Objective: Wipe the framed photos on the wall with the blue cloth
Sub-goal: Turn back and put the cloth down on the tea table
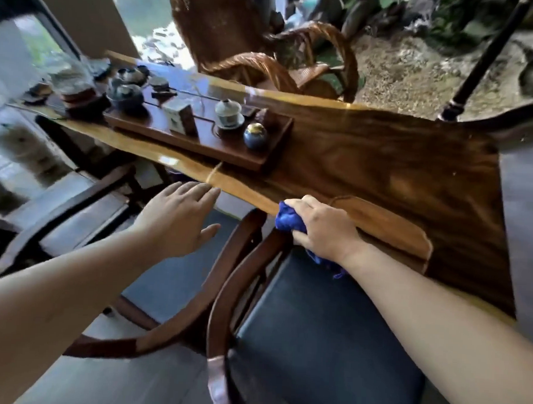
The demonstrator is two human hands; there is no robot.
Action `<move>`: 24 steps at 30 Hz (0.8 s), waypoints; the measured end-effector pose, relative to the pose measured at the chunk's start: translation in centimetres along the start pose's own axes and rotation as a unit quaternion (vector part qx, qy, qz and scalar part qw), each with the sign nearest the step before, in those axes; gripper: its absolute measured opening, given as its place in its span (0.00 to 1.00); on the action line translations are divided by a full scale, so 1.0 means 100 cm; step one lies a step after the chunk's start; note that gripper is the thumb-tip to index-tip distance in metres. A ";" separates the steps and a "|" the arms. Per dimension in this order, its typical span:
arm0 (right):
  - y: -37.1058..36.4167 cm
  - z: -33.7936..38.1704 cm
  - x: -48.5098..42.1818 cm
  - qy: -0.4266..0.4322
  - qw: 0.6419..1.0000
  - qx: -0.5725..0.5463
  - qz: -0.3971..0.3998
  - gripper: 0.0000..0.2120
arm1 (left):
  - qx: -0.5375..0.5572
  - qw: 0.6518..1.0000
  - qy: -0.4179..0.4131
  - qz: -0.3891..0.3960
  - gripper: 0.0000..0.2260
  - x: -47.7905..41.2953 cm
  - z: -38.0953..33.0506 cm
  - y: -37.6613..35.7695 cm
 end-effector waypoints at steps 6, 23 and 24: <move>-0.015 -0.102 -0.004 -0.059 0.997 0.039 -0.038 0.26 | 0.068 0.997 -0.018 -0.021 0.31 -0.076 -0.051 -0.026; -0.109 -0.185 -0.004 -0.181 0.975 0.114 0.060 0.28 | 0.127 0.991 -0.025 0.027 0.32 -0.121 -0.097 -0.108; -0.110 -0.187 -0.006 -0.188 0.972 0.115 0.076 0.29 | 0.122 0.992 -0.029 0.023 0.32 -0.120 -0.096 -0.109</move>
Point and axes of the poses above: each hand's wrist, its own x-axis away from the middle knuckle, its own y-axis out of the back of the hand, z = x × y, the point moved 1 cm from there along -x, towards the middle knuckle, and after that the axes turned 15 degrees about -y, right-handed, at the moved point
